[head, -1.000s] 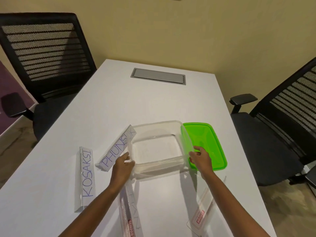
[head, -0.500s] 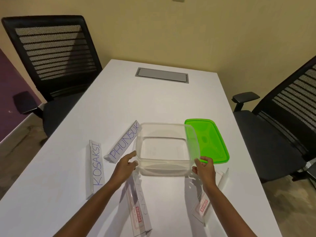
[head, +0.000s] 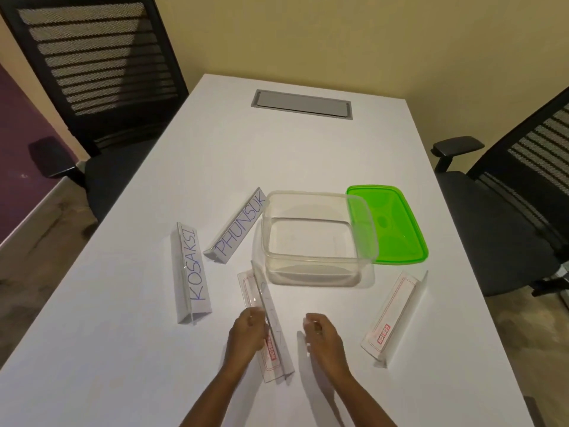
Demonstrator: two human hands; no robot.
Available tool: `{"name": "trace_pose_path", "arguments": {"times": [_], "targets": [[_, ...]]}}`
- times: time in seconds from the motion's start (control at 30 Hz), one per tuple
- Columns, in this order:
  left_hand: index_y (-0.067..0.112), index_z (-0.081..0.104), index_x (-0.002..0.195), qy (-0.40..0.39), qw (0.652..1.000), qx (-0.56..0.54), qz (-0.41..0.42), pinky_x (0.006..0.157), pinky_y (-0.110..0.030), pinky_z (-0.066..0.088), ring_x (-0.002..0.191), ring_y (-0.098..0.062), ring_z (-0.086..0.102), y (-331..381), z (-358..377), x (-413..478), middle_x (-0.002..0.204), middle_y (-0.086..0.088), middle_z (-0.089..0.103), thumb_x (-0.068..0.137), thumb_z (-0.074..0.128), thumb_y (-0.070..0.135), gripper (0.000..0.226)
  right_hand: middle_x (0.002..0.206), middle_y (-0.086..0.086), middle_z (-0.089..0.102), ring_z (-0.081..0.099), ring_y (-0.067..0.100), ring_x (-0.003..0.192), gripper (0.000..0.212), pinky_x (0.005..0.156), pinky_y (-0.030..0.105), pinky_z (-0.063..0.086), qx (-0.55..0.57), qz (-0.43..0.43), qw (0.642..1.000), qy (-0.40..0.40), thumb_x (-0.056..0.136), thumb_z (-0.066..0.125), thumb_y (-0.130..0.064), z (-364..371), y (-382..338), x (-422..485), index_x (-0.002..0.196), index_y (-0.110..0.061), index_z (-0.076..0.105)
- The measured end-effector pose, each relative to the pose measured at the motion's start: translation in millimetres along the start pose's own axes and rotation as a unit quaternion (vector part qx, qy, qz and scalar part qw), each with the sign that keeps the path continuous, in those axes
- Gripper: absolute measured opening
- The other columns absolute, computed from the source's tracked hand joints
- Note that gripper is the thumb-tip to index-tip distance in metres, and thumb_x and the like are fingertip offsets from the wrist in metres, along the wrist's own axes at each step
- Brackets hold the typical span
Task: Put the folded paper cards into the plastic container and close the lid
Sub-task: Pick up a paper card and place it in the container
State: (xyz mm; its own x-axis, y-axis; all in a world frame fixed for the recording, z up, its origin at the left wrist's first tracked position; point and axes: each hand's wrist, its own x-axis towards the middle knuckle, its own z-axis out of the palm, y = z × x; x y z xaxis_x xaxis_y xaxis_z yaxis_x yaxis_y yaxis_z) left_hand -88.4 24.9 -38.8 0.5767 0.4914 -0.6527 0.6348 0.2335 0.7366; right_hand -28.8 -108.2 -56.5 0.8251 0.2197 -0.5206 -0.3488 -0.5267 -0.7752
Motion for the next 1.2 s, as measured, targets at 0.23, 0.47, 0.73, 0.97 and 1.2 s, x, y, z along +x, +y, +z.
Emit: {"name": "trace_pose_path", "arguments": {"times": [0.23, 0.47, 0.73, 0.97, 1.2], "targets": [[-0.001, 0.056, 0.119, -0.034, 0.999, 0.02, 0.015, 0.087, -0.052, 0.056, 0.101, -0.038, 0.066, -2.0, 16.3, -8.6, 0.113, -0.022, 0.067, 0.093, 0.051, 0.011, 0.029, 0.121, 0.007, 0.055, 0.052, 0.008, 0.096, 0.027, 0.069, 0.003, 0.041, -0.111, -0.072, 0.989, -0.071, 0.097, 0.044, -0.02, 24.3, -6.6, -18.3, 0.121, -0.013, 0.055], [0.004, 0.057, 0.113, -0.016, 0.997, -0.08, 0.014, 0.088, -0.048, 0.053, 0.096, -0.036, 0.064, 6.2, -0.4, -8.2, 0.106, -0.017, 0.066, 0.094, 0.047, 0.004, 0.021, 0.11, 0.004, 0.065, 0.065, 0.018, 0.097, 0.033, 0.082, 0.028, 0.055, 0.015, 0.018, 0.992, -0.123, 0.094, 0.052, -0.025, 16.8, -20.5, -21.1, 0.125, -0.014, 0.05], [0.008, 0.057, 0.113, -0.046, 0.977, -0.202, 0.06, 0.072, -0.034, 0.058, 0.086, -0.025, 0.068, 1.7, -26.6, -14.4, 0.097, -0.01, 0.071, 0.095, 0.049, 0.006, 0.02, 0.103, -0.001, 0.07, 0.065, 0.013, 0.089, 0.024, 0.074, 0.024, 0.054, 0.06, 0.039, 0.961, -0.268, 0.093, 0.052, -0.034, 22.2, -51.5, -26.6, 0.116, -0.029, 0.06], [0.012, 0.06, 0.108, -0.064, 0.972, -0.208, 0.09, 0.061, -0.024, 0.06, 0.074, -0.013, 0.073, 18.7, -56.3, -8.0, 0.094, -0.007, 0.071, 0.095, 0.05, 0.007, 0.017, 0.113, -0.001, 0.068, 0.067, 0.011, 0.091, 0.041, 0.071, 0.018, 0.056, -0.031, -0.071, 0.975, -0.208, 0.083, 0.068, -0.029, 23.5, -78.4, -20.1, 0.122, -0.019, 0.059], [0.009, 0.039, 0.134, -0.022, 0.957, -0.274, 0.097, 0.104, -0.047, 0.041, 0.113, -0.037, 0.056, 59.6, -81.2, 10.4, 0.118, -0.016, 0.056, 0.096, 0.047, 0.026, 0.042, 0.126, -0.004, 0.062, 0.055, 0.008, 0.118, 0.06, 0.096, 0.017, 0.039, -0.151, -0.228, 0.958, -0.083, 0.069, 0.081, -0.026, -9.0, -102.5, -16.5, 0.125, -0.022, 0.059]]}}
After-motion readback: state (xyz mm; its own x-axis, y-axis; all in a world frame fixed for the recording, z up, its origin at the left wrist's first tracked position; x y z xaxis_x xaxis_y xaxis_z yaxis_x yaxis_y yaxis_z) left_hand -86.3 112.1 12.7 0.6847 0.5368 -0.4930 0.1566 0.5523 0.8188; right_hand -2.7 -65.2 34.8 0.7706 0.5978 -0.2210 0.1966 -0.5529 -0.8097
